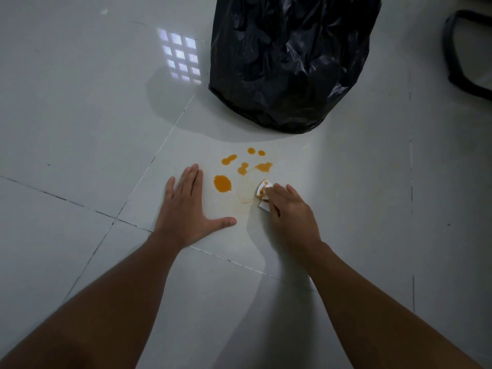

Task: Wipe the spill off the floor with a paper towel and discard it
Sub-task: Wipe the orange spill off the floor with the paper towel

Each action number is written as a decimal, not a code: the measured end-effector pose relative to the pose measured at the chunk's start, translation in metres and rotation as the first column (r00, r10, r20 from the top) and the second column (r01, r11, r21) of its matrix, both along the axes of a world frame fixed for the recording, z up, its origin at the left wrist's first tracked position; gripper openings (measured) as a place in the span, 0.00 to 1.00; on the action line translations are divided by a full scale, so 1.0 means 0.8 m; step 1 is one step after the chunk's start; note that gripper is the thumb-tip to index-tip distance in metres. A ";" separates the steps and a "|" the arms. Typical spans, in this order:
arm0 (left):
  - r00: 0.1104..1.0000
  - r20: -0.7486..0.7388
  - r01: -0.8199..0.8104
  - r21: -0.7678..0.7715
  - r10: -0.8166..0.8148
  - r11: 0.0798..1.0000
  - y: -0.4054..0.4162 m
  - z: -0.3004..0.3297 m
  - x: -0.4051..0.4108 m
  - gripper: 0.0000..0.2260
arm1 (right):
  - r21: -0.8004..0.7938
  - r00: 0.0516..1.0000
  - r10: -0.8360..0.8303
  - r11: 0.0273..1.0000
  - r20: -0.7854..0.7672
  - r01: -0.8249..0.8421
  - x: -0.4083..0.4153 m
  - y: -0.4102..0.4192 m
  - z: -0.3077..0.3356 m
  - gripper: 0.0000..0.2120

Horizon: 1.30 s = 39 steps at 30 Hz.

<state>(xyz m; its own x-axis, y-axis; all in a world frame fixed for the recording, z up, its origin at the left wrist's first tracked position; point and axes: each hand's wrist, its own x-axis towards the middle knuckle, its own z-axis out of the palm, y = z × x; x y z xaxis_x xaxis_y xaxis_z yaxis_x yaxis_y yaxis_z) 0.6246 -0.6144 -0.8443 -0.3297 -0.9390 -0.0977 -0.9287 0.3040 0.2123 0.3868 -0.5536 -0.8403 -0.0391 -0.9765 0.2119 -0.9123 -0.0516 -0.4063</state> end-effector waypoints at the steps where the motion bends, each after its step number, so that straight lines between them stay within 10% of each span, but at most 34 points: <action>1: 1.000 0.001 -0.001 0.002 0.001 1.000 0.000 0.000 0.000 0.63 | 0.012 1.000 0.020 1.000 -0.007 -0.020 0.003 0.003 -0.005 0.16; 16: 1.000 -0.010 -0.009 0.003 0.009 1.000 0.001 0.001 -0.002 0.64 | 0.333 0.998 -0.017 0.942 -0.063 0.037 0.040 0.034 -0.001 0.42; 27: 1.000 0.017 0.012 -0.021 -0.012 1.000 0.000 -0.001 0.000 0.63 | 0.363 0.974 0.206 0.918 -0.094 -0.159 0.030 0.014 0.000 0.42; 39: 1.000 0.009 0.003 -0.016 -0.003 1.000 0.000 -0.001 0.001 0.62 | 0.405 0.995 -0.049 0.914 0.086 0.010 0.004 -0.037 0.012 0.42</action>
<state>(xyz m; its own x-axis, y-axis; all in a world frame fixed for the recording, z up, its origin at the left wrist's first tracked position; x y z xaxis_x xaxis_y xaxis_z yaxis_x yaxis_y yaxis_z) 0.6252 -0.6144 -0.8452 -0.3314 -0.9395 -0.0861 -0.9298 0.3098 0.1988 0.3901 -0.5831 -0.8306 -0.0698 -0.9760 -0.2064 -0.8682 0.1614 -0.4692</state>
